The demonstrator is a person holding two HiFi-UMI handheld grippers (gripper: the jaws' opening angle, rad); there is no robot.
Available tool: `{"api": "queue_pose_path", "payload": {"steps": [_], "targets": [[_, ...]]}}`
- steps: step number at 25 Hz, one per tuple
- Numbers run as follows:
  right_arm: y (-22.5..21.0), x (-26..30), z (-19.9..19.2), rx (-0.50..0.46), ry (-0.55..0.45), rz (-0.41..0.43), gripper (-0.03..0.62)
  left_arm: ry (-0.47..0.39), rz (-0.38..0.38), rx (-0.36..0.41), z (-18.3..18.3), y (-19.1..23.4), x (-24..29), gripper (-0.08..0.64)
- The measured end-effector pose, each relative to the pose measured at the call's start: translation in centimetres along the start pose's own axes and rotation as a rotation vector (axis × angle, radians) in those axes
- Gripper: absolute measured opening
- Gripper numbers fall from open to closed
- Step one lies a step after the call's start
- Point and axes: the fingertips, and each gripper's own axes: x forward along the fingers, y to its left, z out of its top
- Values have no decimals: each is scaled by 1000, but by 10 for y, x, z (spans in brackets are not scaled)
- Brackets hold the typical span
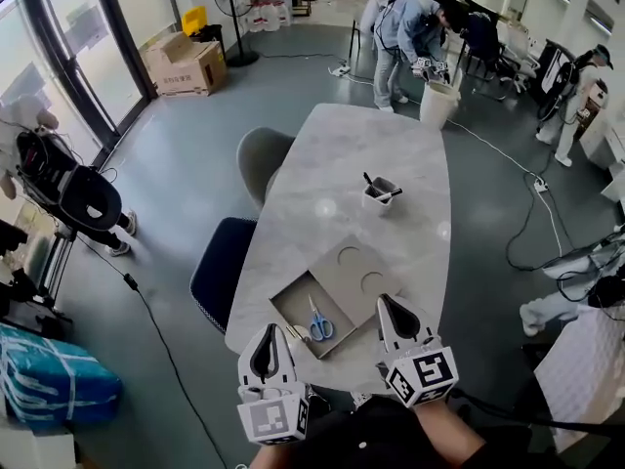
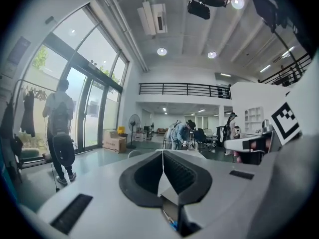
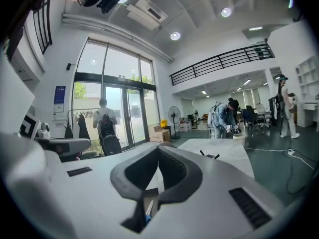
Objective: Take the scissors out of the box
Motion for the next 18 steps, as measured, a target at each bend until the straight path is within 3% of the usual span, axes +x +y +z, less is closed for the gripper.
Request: {"api": "queue_pose_path", "payload": {"steps": [11, 18], "targets": [[7, 11, -22, 3, 53, -12, -3, 27, -43, 4, -11, 2, 12, 17], [20, 40, -75, 33, 213, 0, -3, 80, -43, -2, -29, 15, 13, 17]]}}
